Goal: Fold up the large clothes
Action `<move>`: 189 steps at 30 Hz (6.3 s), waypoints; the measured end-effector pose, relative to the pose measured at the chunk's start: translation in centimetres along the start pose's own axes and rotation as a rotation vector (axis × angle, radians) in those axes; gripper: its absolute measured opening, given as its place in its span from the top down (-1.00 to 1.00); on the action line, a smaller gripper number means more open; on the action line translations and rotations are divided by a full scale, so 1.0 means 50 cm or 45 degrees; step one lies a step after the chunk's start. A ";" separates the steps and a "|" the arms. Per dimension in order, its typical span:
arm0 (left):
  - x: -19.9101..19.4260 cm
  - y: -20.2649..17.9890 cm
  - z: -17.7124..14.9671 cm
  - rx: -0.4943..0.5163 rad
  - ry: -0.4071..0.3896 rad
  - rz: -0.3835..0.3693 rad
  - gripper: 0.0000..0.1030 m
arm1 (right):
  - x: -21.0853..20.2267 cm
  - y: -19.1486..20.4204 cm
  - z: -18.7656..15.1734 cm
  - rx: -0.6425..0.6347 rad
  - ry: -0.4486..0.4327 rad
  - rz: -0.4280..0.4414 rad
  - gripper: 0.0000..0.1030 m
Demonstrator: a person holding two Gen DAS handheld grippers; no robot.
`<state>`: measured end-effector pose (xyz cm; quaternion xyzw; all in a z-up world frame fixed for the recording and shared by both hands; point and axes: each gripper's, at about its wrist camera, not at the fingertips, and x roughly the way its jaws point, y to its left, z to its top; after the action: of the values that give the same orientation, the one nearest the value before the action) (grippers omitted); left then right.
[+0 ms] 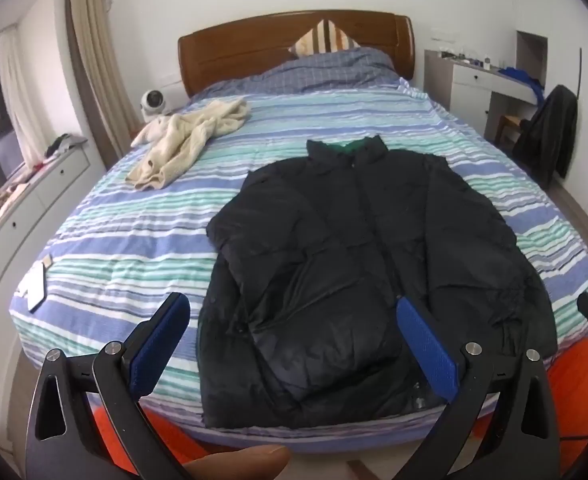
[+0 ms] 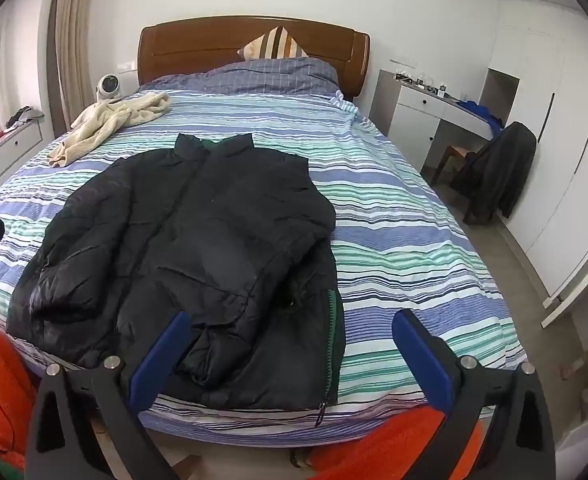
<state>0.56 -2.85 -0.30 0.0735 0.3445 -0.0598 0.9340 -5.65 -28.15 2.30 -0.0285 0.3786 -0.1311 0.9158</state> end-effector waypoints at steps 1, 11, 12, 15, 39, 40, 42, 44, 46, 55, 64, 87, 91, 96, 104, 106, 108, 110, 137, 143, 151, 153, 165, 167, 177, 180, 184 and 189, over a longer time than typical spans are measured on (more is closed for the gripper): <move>-0.002 0.001 0.000 -0.005 -0.008 -0.001 -0.99 | -0.002 -0.001 0.001 -0.001 -0.005 -0.007 -1.00; -0.019 0.033 -0.015 -0.038 -0.025 0.035 -1.00 | -0.013 -0.027 0.000 0.038 -0.087 0.046 -1.00; -0.020 0.040 -0.017 -0.053 -0.027 0.036 -1.00 | -0.020 -0.032 0.002 0.036 -0.118 0.054 -0.99; -0.022 0.052 -0.023 -0.072 -0.036 0.049 -1.00 | -0.039 -0.051 0.007 0.013 -0.232 0.119 -1.00; 0.008 0.105 -0.080 -0.122 0.091 0.143 -1.00 | 0.084 0.008 0.043 -0.136 0.008 0.594 0.70; 0.008 0.105 -0.080 -0.128 0.081 0.117 -1.00 | 0.051 -0.040 0.070 -0.096 -0.064 0.543 0.70; -0.001 0.103 -0.075 -0.148 0.046 0.050 -1.00 | -0.003 -0.152 0.114 0.005 -0.175 0.420 0.70; -0.012 0.098 -0.065 -0.156 0.001 -0.002 -1.00 | -0.038 -0.277 0.136 0.119 -0.253 0.258 0.70; -0.019 0.090 -0.054 -0.148 -0.038 -0.025 -1.00 | -0.044 -0.406 0.134 0.221 -0.265 0.075 0.70; -0.007 0.071 -0.045 -0.116 -0.013 -0.024 -1.00 | 0.240 -0.768 -0.049 0.580 0.291 -0.217 0.51; 0.011 0.073 -0.056 -0.037 0.013 -0.025 -1.00 | 0.241 -0.805 -0.136 0.908 0.253 -0.248 -0.06; 0.196 0.112 0.049 0.195 0.157 -0.269 0.50 | 0.110 -0.198 -0.027 0.291 -0.025 0.406 -0.06; 0.155 0.347 0.128 -0.009 0.039 0.045 0.49 | 0.095 -0.135 -0.004 0.157 -0.055 0.444 -0.06; 0.222 0.659 0.140 -0.275 0.122 0.472 0.09 | 0.082 -0.105 0.002 0.121 -0.067 0.500 -0.06; 0.307 0.771 0.053 -0.544 0.321 0.497 -0.08 | 0.095 -0.104 -0.018 0.211 0.018 0.499 -0.16; 0.290 0.722 0.049 -0.508 0.305 0.439 -0.21 | 0.097 -0.116 -0.024 0.230 0.033 0.472 -0.20; 0.272 0.679 0.048 -0.471 0.284 0.372 -0.44 | 0.104 -0.129 -0.028 0.238 0.052 0.449 -0.21; 0.254 0.612 0.044 -0.431 0.280 0.239 -0.54 | 0.117 -0.145 -0.030 0.254 0.080 0.425 -0.21; 0.202 0.208 -0.047 -0.117 0.289 -0.244 -0.84 | 0.158 -0.125 -0.048 0.219 0.184 0.465 -0.21; 0.288 0.158 -0.082 -0.087 0.351 -0.224 -0.87 | 0.244 -0.068 -0.063 0.119 0.292 0.506 -0.21; 0.276 0.131 -0.108 -0.029 0.312 -0.102 -0.92 | 0.288 -0.086 -0.087 0.260 0.393 0.495 -0.21; 0.264 0.137 -0.106 -0.064 0.312 -0.118 -0.92 | 0.273 -0.091 -0.082 0.294 0.389 0.495 -0.21; 0.156 0.105 -0.052 0.019 0.056 -0.157 -0.92 | 0.155 -0.098 -0.023 0.285 0.126 0.579 -0.46; 0.148 0.090 -0.046 0.006 0.067 -0.238 -0.91 | 0.143 -0.076 -0.022 0.224 0.110 0.552 -0.46; 0.127 0.018 -0.012 0.073 0.106 -0.223 -0.99 | 0.126 -0.031 -0.023 0.137 0.068 0.542 -0.46; 0.119 0.018 0.012 0.014 0.089 -0.298 -0.99 | 0.118 -0.021 -0.023 0.115 0.058 0.537 -0.46; 0.117 0.006 0.038 0.031 0.061 -0.317 -0.99 | 0.098 -0.023 -0.029 0.081 0.021 0.505 -0.46; 0.102 0.013 0.049 -0.009 0.042 -0.380 -0.99 | 0.094 -0.033 -0.034 0.079 0.023 0.487 -0.46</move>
<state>6.09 -2.98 -1.74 0.0192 0.3670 -0.1955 0.9093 -3.98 -30.90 -1.88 0.0735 0.3812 0.0336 0.9210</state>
